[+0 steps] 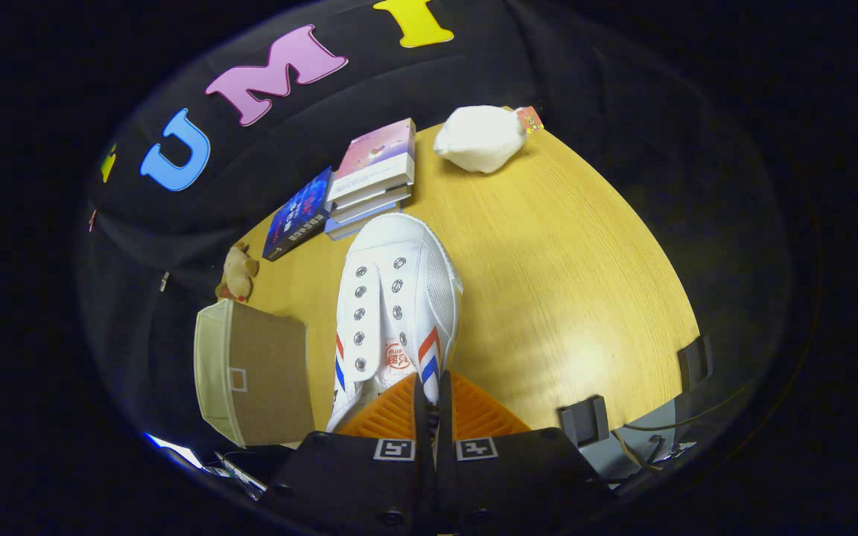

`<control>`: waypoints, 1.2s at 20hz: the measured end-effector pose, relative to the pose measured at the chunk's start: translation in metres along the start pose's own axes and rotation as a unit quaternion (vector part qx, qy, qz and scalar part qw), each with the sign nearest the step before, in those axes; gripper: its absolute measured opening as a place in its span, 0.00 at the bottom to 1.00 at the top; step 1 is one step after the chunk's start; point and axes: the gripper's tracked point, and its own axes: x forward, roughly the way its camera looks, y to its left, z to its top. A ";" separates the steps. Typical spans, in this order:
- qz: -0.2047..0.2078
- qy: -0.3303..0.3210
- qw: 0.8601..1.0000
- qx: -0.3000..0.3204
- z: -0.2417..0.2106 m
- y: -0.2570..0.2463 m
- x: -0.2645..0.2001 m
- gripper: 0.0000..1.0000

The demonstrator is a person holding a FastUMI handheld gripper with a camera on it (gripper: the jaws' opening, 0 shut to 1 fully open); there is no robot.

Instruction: Open the storage box then place both shoes into the box .Put the left shoe in first, then the right shoe, with the right side of both shoes facing outward in a uniform manner.

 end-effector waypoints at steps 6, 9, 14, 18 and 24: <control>0.030 -0.036 0.999 0.020 -0.012 0.115 -0.053 0.05; 0.049 -0.043 0.998 0.006 -0.021 0.175 -0.063 0.05; 0.087 -0.013 0.996 -0.012 -0.052 0.265 -0.044 0.05; 0.087 0.023 0.994 -0.054 -0.082 0.308 -0.009 0.05; 0.022 0.074 0.991 -0.113 -0.121 0.316 0.048 0.05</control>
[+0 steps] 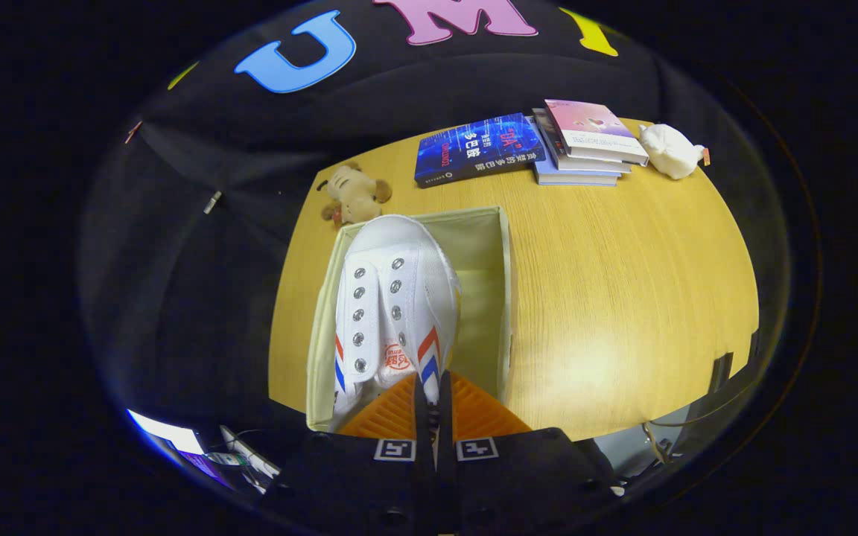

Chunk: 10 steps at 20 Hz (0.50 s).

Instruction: Open the storage box then place both shoes into the box .Put the left shoe in first, then the right shoe, with the right side of both shoes facing outward in a uniform manner.

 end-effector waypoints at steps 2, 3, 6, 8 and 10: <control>-0.030 0.007 0.999 -0.013 -0.004 -0.007 0.012 0.05; -0.038 0.008 0.999 -0.015 -0.005 -0.010 0.016 0.06; -0.058 0.012 0.998 -0.030 -0.003 -0.015 0.026 0.06; -0.065 0.012 0.997 -0.038 -0.003 -0.016 0.029 0.06; -0.056 0.010 0.998 -0.041 -0.003 -0.008 0.033 0.16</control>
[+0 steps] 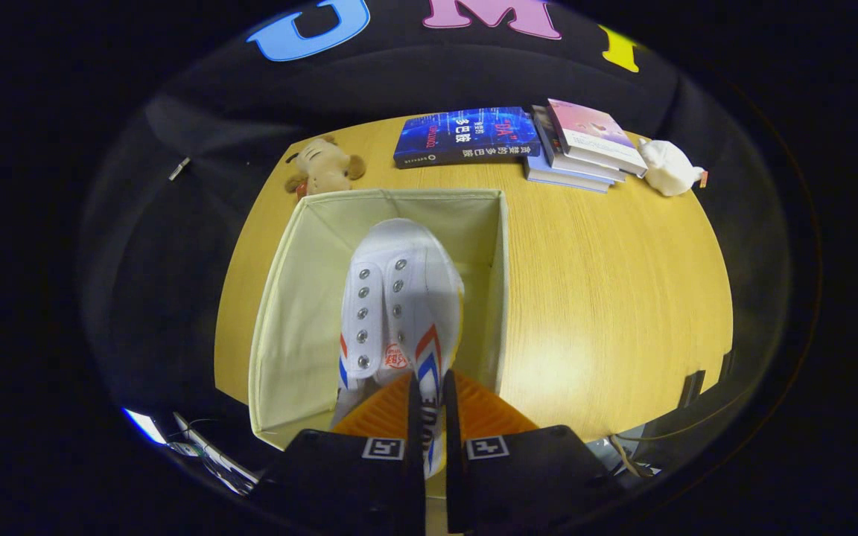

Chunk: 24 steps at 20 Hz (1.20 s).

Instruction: Open the storage box then place both shoes into the box .Put the left shoe in first, then the right shoe, with the right side of both shoes facing outward in a uniform manner.

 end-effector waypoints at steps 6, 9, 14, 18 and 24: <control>0.061 -0.079 0.994 -0.038 0.030 0.025 -0.033 0.82; 0.055 -0.133 0.989 -0.031 0.046 0.010 -0.060 0.98; 0.022 -0.250 0.968 -0.026 0.086 -0.038 -0.125 0.99; 0.001 -0.344 0.938 -0.047 0.116 -0.085 -0.182 0.99; -0.033 -0.456 0.886 -0.074 0.149 -0.169 -0.267 0.98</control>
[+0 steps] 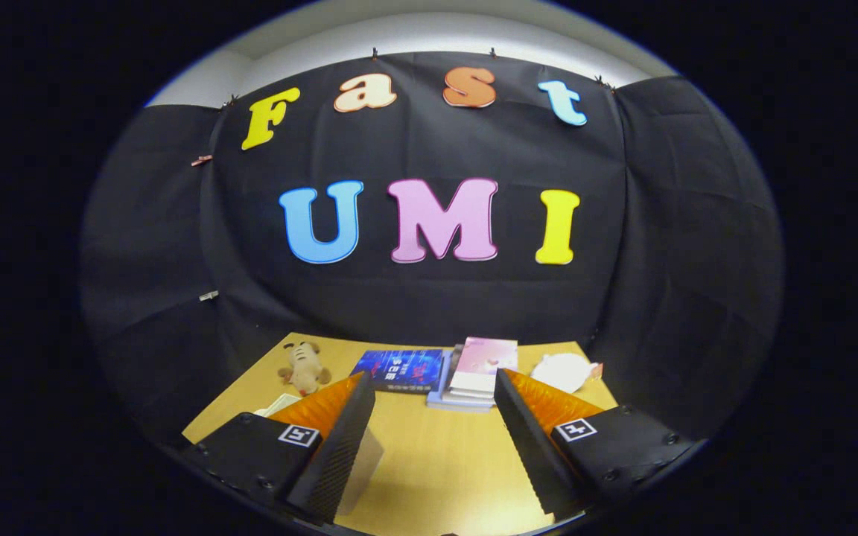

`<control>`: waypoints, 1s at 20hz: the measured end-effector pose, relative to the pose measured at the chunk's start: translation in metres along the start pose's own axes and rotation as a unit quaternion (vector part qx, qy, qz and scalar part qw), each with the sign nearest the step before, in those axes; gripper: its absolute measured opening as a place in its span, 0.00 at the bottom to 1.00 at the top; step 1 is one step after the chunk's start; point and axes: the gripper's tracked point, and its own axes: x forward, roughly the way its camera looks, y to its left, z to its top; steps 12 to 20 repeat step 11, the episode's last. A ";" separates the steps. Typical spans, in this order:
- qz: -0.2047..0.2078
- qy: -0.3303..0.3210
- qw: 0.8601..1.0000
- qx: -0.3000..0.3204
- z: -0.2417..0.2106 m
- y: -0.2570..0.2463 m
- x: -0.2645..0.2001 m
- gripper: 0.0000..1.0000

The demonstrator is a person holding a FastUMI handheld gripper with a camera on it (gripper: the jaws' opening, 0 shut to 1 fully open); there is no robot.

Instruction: Open the storage box then place both shoes into the box .Put the left shoe in first, then the right shoe, with the right side of both shoes facing outward in a uniform manner.

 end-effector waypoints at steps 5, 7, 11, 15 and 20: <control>0.006 -0.041 0.999 0.004 0.017 -0.059 -0.016 0.98; 0.021 -0.034 0.999 0.013 0.008 -0.073 -0.017 0.98; 0.032 -0.030 0.999 0.030 0.002 -0.097 -0.021 0.98; 0.032 -0.030 0.999 0.030 0.002 -0.097 -0.021 0.98; 0.032 -0.030 0.999 0.030 0.002 -0.097 -0.021 0.98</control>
